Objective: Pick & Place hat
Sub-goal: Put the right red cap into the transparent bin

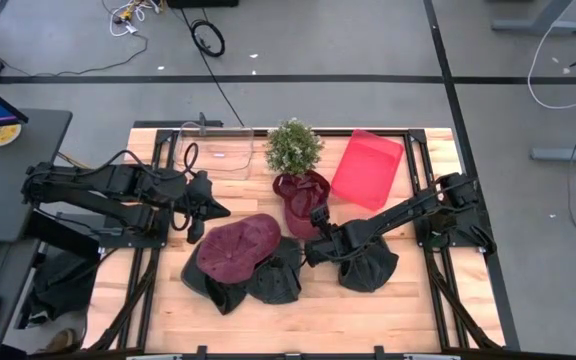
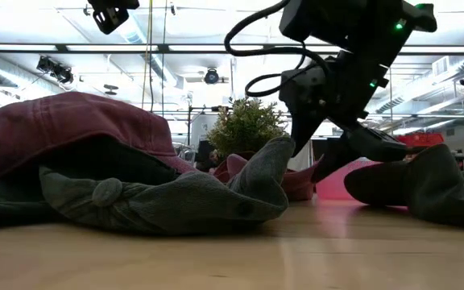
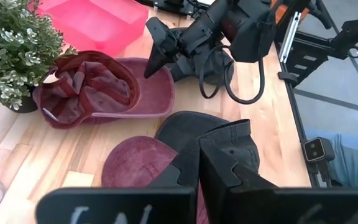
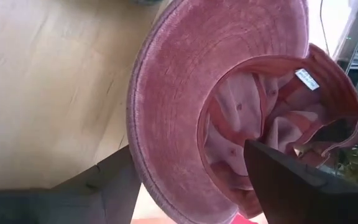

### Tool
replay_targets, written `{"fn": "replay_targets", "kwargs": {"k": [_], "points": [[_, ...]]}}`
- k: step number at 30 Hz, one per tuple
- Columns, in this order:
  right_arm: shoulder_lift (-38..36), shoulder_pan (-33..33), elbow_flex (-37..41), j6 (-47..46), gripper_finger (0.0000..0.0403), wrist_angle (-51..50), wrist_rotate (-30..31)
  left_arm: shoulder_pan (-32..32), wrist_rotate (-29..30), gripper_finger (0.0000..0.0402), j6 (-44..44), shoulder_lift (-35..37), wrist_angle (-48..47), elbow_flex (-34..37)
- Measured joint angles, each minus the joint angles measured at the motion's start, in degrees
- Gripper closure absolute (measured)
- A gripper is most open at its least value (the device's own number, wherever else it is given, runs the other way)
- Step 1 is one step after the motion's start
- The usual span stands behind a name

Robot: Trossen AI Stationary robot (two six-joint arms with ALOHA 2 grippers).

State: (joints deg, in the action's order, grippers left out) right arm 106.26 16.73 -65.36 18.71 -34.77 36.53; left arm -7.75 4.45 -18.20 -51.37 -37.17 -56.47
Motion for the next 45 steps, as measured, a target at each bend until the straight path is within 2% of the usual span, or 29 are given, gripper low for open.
{"fn": "replay_targets", "kwargs": {"k": [5,10,14,18,20,29,38,45], "points": [[0.0,-0.7,0.0,-0.3,0.0136,0.5,0.0,0.0,0.0,0.0392,0.0,0.0,0.0,0.0],[0.0,-1.7,0.0,-0.4,0.0181,0.5,0.0,0.0,0.0,0.0392,0.0,0.0,0.0,0.0],[0.0,-2.1,0.0,-0.5,0.0253,0.5,-0.3,0.0,0.0,0.0392,0.0,0.0,0.0,0.0],[0.0,-2.3,0.0,-1.9,0.036,0.5,-1.5,0.0,0.0,0.0392,-0.1,0.0,0.0,0.0],[0.0,-2.3,0.0,-2.3,0.0388,0.3,-1.4,0.0,0.0,0.0392,-0.1,0.0,0.0,0.0],[-1.2,-0.8,-2.7,-4.8,0.0397,-2.7,0.0,0.0,2.4,0.0392,-0.7,0.0,0.0,0.0],[-5.2,3.1,-15.2,-9.4,0.0398,-13.3,-0.6,0.0,6.5,0.0392,-0.7,0.0,0.2,0.0],[-13.1,6.1,-22.3,-14.0,0.0398,-15.5,-0.1,0.0,6.4,0.0392,-0.6,0.0,-0.8,0.0]]}}
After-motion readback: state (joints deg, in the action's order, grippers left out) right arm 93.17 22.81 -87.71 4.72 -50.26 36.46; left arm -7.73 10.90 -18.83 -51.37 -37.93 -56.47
